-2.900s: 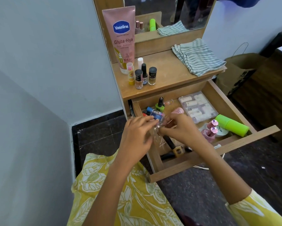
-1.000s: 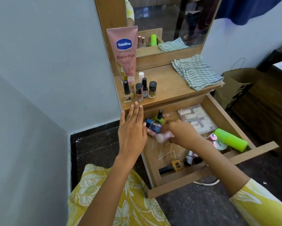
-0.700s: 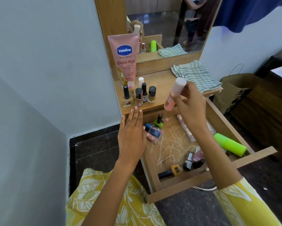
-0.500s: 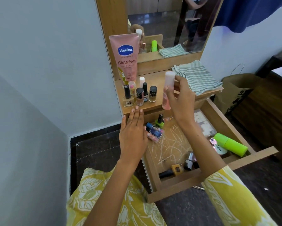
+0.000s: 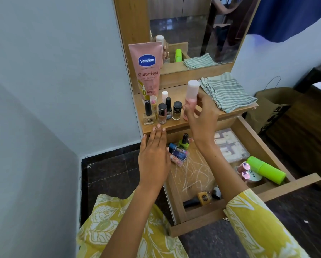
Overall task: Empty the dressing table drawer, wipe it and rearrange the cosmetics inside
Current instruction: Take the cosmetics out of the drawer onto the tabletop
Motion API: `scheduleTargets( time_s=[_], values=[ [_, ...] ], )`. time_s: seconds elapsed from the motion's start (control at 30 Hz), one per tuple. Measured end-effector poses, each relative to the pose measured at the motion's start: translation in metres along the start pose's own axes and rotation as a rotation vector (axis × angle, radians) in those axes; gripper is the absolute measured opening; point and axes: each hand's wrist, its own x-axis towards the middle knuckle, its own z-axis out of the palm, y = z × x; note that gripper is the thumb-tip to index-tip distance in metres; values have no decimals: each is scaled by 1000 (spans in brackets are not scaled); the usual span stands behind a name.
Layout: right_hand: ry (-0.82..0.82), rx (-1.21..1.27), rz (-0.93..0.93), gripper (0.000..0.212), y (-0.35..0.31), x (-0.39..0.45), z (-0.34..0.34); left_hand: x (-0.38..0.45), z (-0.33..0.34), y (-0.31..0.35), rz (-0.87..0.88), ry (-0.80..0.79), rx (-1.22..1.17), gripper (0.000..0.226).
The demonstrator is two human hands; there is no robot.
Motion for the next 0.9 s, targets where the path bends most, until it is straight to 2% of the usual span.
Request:
scheduleTargets(
  time_s=[0.43,0.9],
  values=[
    [3,64,127,39,0,-2,-1,-1,-2,0,-4,-15,-27,56],
    [-46,19,115,30,11,3,10,-1,-2,0,-8,-45,-32,56]
  ],
)
